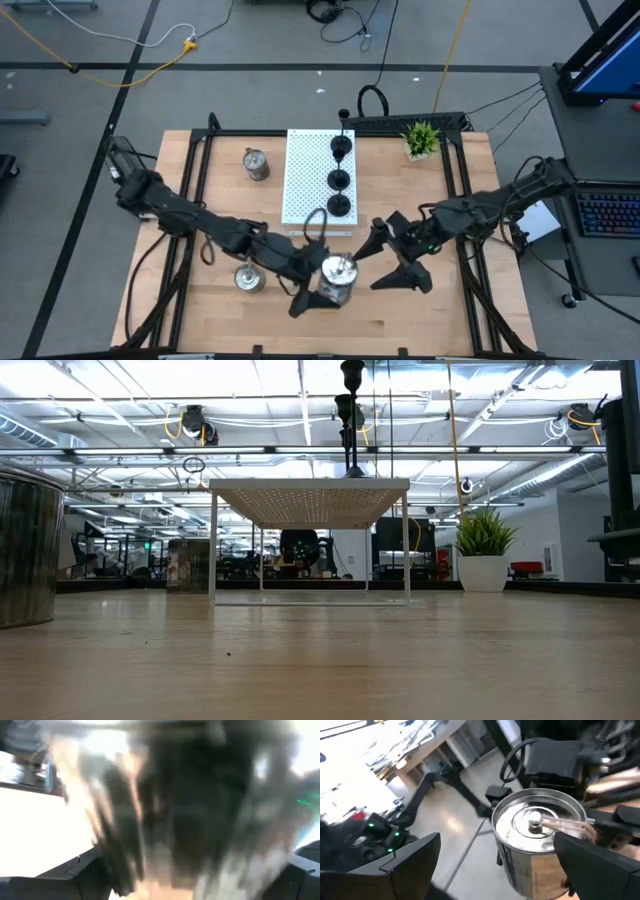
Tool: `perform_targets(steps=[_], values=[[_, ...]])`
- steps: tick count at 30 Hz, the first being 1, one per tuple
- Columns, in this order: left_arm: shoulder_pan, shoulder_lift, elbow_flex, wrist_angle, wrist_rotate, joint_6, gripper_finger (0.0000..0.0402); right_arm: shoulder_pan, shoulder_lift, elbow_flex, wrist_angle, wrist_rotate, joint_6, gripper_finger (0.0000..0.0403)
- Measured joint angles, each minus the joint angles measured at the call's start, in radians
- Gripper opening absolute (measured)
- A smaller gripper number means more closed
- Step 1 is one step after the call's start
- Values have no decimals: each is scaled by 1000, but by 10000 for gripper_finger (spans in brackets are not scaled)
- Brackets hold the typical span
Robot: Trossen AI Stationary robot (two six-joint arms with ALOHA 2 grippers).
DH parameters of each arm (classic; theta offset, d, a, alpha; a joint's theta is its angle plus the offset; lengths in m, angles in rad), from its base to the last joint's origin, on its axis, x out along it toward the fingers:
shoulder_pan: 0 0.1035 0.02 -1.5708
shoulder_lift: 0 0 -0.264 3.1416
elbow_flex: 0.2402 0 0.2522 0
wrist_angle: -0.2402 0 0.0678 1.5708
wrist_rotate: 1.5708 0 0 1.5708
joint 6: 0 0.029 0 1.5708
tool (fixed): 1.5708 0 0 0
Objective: Pick & Place candle stick holders
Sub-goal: Put the bottom right brown scented candle on the shelf
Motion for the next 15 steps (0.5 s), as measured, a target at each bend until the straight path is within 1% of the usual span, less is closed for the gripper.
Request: perform_targets(steps=[3, 8, 12, 13, 15], values=[[-2, -57, 0, -79, -101, 35, 366, 11, -20, 2, -20, 35, -17, 379], [-7, -147, 0, -223, -290, 57, 365, 27, -32, 1, -49, 47, -46, 379], [9, -193, 1, -251, -474, 115, 365, 33, -34, -1, -53, 54, -57, 379], [20, -204, 1, -272, -507, 114, 365, 33, -35, -1, -53, 57, -56, 379], [43, -215, 1, -293, -527, 97, 365, 33, -36, -1, -64, 78, -56, 379]])
